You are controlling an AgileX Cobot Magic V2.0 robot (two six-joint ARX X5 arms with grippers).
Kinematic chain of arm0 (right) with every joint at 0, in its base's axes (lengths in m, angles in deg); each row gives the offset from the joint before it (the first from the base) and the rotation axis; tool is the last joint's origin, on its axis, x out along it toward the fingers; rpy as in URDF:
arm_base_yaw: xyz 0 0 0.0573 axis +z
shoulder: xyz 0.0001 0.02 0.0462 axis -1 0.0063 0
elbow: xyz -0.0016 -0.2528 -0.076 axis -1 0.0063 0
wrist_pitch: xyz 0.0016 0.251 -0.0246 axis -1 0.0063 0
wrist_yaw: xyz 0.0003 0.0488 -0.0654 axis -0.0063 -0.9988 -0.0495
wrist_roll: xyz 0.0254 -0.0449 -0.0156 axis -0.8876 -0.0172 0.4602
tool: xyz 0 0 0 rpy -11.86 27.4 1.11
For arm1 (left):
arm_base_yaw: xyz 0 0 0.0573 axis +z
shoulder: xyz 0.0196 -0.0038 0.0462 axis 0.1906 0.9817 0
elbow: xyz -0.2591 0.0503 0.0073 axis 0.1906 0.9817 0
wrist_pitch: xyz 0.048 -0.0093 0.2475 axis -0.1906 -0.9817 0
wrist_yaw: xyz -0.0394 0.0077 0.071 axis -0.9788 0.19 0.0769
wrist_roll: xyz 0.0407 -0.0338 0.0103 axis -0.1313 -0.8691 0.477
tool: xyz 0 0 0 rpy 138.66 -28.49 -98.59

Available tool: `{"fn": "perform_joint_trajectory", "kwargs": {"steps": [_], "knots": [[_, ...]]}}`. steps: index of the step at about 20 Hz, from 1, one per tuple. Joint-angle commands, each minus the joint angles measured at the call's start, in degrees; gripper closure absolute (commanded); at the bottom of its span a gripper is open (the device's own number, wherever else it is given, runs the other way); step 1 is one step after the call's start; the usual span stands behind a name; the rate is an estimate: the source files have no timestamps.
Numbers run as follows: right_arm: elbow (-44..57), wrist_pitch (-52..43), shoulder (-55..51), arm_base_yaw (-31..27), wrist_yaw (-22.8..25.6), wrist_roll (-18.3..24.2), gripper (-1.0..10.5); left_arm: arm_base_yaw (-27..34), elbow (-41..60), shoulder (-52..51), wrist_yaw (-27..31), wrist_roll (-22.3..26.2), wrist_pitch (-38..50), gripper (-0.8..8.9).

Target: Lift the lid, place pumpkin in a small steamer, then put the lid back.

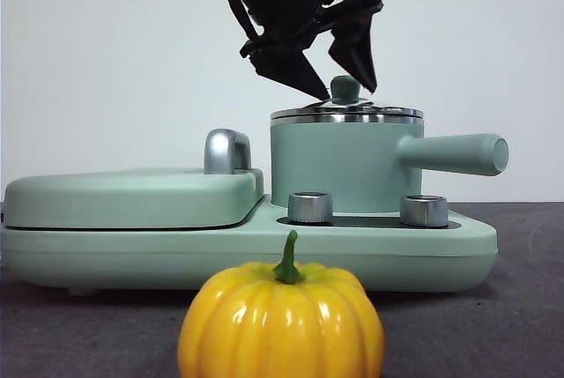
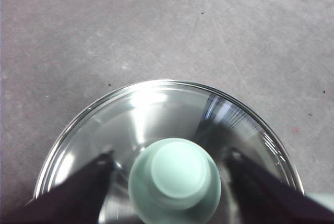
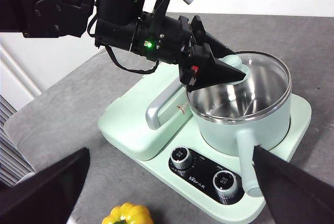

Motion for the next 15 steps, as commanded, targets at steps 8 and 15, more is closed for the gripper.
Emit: {"fn": "perform_joint_trajectory", "kwargs": {"steps": [8, 15], "knots": [[-1.0, -0.5, 0.2, 0.0, 0.0, 0.3, 4.5, -0.6, -1.5, 1.3, 0.1, 1.1, 0.8, 7.37], [-1.0, -0.5, 0.2, 0.0, -0.1, -2.8, 4.5, -0.6, -2.0, -4.7, 0.1, 1.0, -0.9, 7.37]]}}
